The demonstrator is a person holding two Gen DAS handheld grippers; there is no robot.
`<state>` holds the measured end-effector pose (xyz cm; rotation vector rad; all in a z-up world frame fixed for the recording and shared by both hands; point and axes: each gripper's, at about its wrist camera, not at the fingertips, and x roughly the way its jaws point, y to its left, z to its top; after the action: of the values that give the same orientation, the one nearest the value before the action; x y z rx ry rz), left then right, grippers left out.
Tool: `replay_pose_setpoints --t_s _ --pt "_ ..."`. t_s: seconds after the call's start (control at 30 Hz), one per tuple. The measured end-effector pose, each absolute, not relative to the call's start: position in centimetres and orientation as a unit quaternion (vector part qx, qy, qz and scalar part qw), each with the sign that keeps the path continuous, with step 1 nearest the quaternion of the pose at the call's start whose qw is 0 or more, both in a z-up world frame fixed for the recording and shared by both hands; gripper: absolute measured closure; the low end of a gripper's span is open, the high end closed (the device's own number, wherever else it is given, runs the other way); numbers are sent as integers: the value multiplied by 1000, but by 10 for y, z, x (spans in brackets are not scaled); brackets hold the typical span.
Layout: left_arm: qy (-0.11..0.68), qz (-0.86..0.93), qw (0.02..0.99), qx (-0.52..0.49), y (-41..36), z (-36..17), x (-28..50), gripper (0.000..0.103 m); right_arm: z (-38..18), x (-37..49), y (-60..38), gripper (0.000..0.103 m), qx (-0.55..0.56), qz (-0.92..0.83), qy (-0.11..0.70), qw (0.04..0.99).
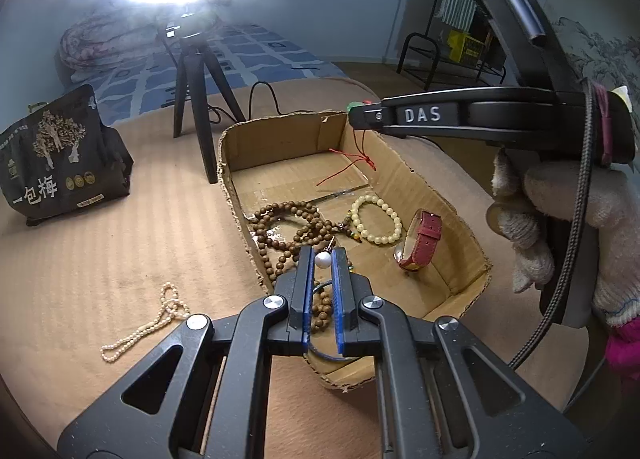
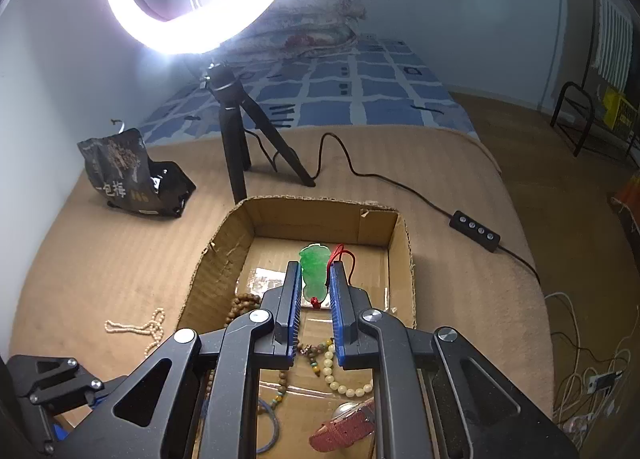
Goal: Organize jewelry
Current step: 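Carry the earring and jade pendant over the cardboard box with both tools, then open both tools to drop the earring and pendant into the box, then move both open tools toward the second pearl earring and pearl necklace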
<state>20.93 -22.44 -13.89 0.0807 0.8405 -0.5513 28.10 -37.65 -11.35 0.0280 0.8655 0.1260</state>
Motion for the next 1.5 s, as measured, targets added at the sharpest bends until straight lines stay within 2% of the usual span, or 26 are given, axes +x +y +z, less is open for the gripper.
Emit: replay_pose_setpoints --t_s 0.33,0.4,0.43,0.47,0.5,0.57,0.63,0.73,0.77,1.5 --pt "400 -275 873 49 -233 -137 205 97 -114 283 -379 91 14 56 419 906" --pt "401 -273 873 51 -234 -137 205 96 -114 282 -379 88 15 55 419 906" --pt "403 -272 872 51 -234 -137 205 96 -113 282 -379 81 16 55 418 906" --pt "404 -271 872 52 -234 -137 206 89 -113 282 -379 73 16 55 418 907" --pt "405 -270 872 52 -234 -138 206 79 -113 282 -378 70 15 54 417 907" --pt "404 -269 873 49 -232 -138 206 72 -112 281 -379 67 16 54 415 908" --pt "405 -269 873 47 -230 -137 206 72 -111 281 -379 65 16 48 415 908" --pt "406 -269 872 46 -229 -137 205 72 -110 279 -380 48 13 39 413 910" --pt "406 -268 873 46 -228 -137 205 72 -109 277 -380 45 13 35 410 911" --pt "389 -261 882 41 -199 -106 170 72 -70 234 -371 44 16 23 386 922"
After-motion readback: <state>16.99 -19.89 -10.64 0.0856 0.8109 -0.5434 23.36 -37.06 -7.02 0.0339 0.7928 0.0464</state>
